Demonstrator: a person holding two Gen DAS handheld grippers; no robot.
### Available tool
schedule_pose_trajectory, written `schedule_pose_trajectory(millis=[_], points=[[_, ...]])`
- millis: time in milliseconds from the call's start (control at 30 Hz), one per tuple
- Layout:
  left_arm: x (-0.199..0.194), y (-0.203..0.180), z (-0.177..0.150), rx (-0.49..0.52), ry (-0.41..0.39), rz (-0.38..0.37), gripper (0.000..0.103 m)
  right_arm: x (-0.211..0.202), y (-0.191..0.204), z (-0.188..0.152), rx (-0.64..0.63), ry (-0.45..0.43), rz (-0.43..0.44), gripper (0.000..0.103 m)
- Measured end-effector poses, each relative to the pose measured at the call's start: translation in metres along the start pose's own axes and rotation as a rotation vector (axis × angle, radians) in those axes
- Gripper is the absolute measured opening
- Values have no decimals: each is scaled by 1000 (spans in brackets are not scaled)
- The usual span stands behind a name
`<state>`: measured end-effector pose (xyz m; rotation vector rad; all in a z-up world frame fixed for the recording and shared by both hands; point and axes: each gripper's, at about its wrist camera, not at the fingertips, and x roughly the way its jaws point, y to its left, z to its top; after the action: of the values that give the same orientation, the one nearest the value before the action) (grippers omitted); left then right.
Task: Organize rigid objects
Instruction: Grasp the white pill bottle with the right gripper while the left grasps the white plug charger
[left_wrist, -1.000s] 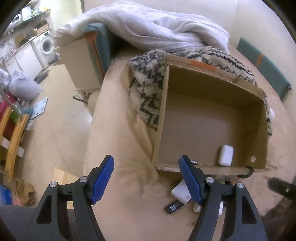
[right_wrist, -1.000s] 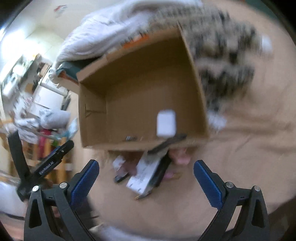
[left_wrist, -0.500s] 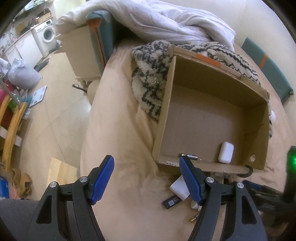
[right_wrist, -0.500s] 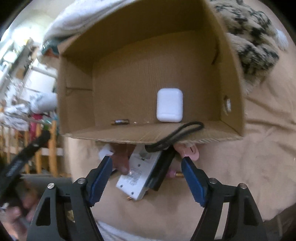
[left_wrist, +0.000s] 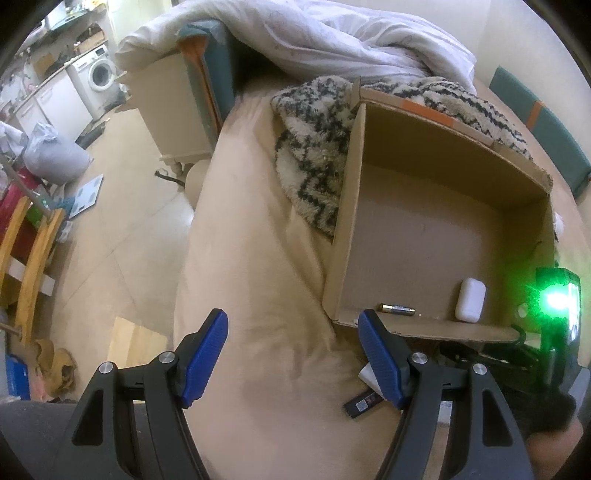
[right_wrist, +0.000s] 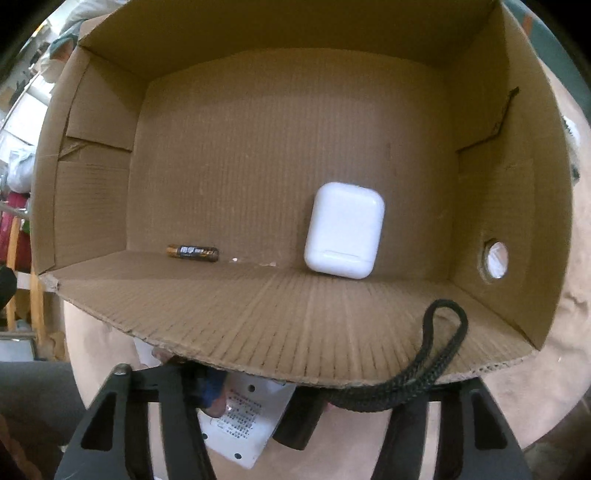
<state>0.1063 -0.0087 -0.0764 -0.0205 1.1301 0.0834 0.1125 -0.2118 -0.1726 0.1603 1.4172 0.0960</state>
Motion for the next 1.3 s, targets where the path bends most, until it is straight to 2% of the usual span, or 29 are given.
schedule_pose_trajectory(millis=[133, 367, 567, 633, 733, 833, 967, 1100, 1200, 1300], points=[[7, -2, 0, 22, 52, -28, 70, -15, -16, -7, 14, -10, 72, 54], [29, -2, -9, 54, 153, -7, 70, -63, -39, -39, 15, -46, 225, 54], [58, -21, -21, 129, 253, -16, 70, -116, -53, -55, -40, -163, 349, 54], [65, -31, -23, 165, 268, -19, 70, -129, -52, -54, -55, -227, 369, 54], [70, -42, -27, 217, 278, -11, 70, -139, -52, -52, -34, -274, 402, 54], [76, -51, -34, 279, 284, 23, 70, -140, -56, -46, -13, -270, 417, 54], [83, -59, -35, 298, 281, 20, 70, -137, -48, -43, -26, -263, 427, 54], [80, -69, -32, 294, 287, -82, 70, -135, -48, -43, -28, -262, 434, 54], [80, -83, -37, 371, 276, -74, 70, -132, -51, -44, -19, -258, 439, 54], [83, -94, -38, 403, 279, -107, 70, -131, -52, -45, -10, -246, 437, 54]])
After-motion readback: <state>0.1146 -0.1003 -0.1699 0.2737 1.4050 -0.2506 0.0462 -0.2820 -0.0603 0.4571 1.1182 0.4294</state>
